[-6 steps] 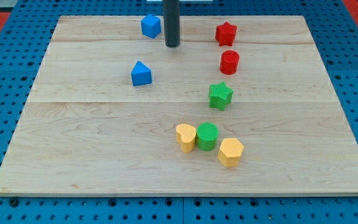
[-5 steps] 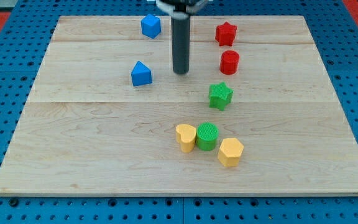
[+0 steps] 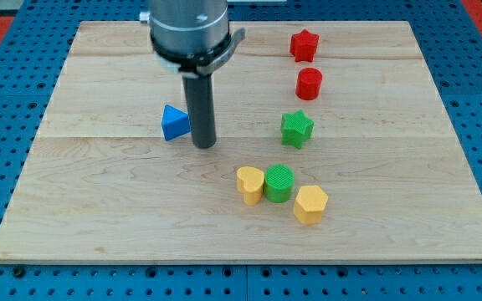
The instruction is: Move the blue triangle towards the left side of the red circle
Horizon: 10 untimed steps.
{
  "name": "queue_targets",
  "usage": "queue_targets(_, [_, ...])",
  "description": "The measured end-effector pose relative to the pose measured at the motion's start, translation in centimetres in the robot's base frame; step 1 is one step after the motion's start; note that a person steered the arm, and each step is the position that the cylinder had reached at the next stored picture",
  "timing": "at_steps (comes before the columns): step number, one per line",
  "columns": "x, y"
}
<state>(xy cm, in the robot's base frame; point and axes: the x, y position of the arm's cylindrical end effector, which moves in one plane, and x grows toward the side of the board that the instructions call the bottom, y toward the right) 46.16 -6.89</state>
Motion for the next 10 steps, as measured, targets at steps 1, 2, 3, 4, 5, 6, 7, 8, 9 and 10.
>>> queue_targets(1, [-1.7,-3.9])
queue_targets(2, [-6.2,-4.8])
queue_targets(3, [-9.0,-4.6])
queue_targets(4, [-10.9,-4.2])
queue_targets(5, [-8.5,-2.9])
queue_targets(6, [-8.4,-0.7])
queue_targets(7, [-10.8,-0.7])
queue_targets(8, [-12.0,-0.5])
queue_targets(9, [-7.6,2.3])
queue_targets(10, [-1.4,5.4])
